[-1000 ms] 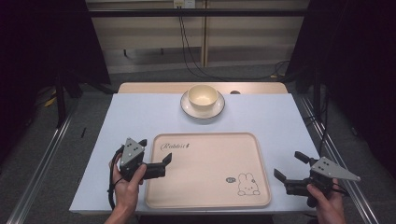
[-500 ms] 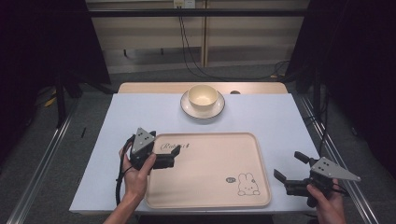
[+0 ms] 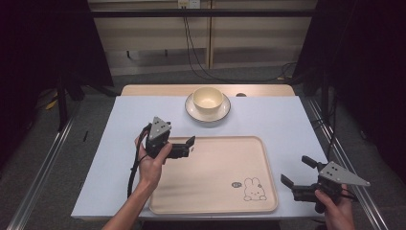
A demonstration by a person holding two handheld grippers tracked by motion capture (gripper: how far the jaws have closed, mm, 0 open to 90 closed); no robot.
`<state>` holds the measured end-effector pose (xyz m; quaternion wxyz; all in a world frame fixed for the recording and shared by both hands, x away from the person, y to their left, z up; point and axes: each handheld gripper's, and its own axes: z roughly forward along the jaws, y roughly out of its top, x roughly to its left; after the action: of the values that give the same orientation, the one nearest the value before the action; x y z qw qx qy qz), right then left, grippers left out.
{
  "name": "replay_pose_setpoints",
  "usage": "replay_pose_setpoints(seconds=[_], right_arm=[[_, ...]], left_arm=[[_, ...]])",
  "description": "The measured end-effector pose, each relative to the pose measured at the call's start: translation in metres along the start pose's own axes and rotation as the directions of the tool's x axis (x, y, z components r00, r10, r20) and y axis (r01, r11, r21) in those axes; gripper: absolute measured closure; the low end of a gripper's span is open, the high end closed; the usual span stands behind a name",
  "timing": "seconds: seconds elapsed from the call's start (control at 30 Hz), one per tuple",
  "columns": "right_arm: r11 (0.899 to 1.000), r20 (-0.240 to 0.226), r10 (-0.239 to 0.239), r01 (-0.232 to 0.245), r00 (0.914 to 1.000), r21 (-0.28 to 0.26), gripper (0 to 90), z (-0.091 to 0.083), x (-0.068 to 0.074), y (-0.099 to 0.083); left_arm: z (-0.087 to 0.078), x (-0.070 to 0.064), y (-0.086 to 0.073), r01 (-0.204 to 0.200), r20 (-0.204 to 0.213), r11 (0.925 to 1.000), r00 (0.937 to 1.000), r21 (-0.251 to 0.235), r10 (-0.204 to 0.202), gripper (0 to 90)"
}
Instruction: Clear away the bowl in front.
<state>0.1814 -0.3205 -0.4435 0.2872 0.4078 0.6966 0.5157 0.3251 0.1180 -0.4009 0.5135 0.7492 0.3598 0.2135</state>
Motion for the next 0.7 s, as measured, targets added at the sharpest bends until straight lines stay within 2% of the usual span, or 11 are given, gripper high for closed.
replay_pose_setpoints(seconds=[0.17,0.27,0.37,0.4,0.47,0.5,0.57,0.6,0.63,0.67,0.7], right_arm=[[1.0,-0.001,-0.006,0.006,1.0,0.002,0.1,0.001,0.0,0.0],[1.0,-0.005,-0.007,0.007,1.0,0.004,0.1,0.0,0.0,0.0],[1.0,-0.005,-0.009,0.009,0.9999,0.002,0.1,0.0,0.0,0.0],[1.0,-0.002,-0.01,0.01,0.9999,0.005,0.1,0.0,0.0,0.0],[1.0,-0.006,-0.012,0.012,0.9999,0.004,0.1,0.0,0.0,0.0],[1.0,-0.006,-0.012,0.012,0.9999,0.005,0.1,0.0,0.0,0.0],[1.0,-0.008,-0.012,0.012,0.9999,0.004,0.1,0.001,0.0,0.0],[1.0,-0.011,-0.011,0.011,0.9999,0.003,0.1,0.001,0.0,0.0],[1.0,-0.008,-0.01,0.01,0.9999,0.005,0.1,0.0,0.0,0.0],[1.0,-0.007,-0.011,0.011,0.9999,0.003,0.1,0.0,0.0,0.0],[1.0,-0.004,-0.013,0.013,0.9999,0.003,0.1,0.0,0.0,0.0]], left_arm=[[0.013,0.006,0.006,-0.01,0.008,0.9999,0.9999,0.01,0.01,2.1],[0.019,0.007,0.012,-0.001,0.003,1.0,1.0,-0.002,0.001,2.1],[0.023,0.009,0.017,0.003,0.008,1.0,1.0,0.002,-0.003,2.1],[0.025,0.009,0.019,0.003,-0.003,1.0,1.0,0.007,-0.003,2.1],[0.03,0.009,0.021,-0.013,0.012,0.9998,0.9998,0.013,0.013,2.1],[0.034,0.008,0.022,0.003,0.01,1.0,0.9999,0.006,-0.003,2.2],[0.04,0.008,0.024,-0.004,0.021,0.9999,0.9998,0.015,0.004,2.5],[0.043,0.008,0.025,-0.023,0.03,0.9995,0.9993,0.021,0.022,2.5],[0.046,0.008,0.026,-0.023,0.02,0.9993,0.9995,0.029,0.023,2.5],[0.048,0.007,0.027,-0.009,0.029,0.9999,0.9995,0.015,0.008,2.8],[0.05,0.008,0.028,-0.021,0.029,0.9994,0.9994,0.029,0.02,3.0]])
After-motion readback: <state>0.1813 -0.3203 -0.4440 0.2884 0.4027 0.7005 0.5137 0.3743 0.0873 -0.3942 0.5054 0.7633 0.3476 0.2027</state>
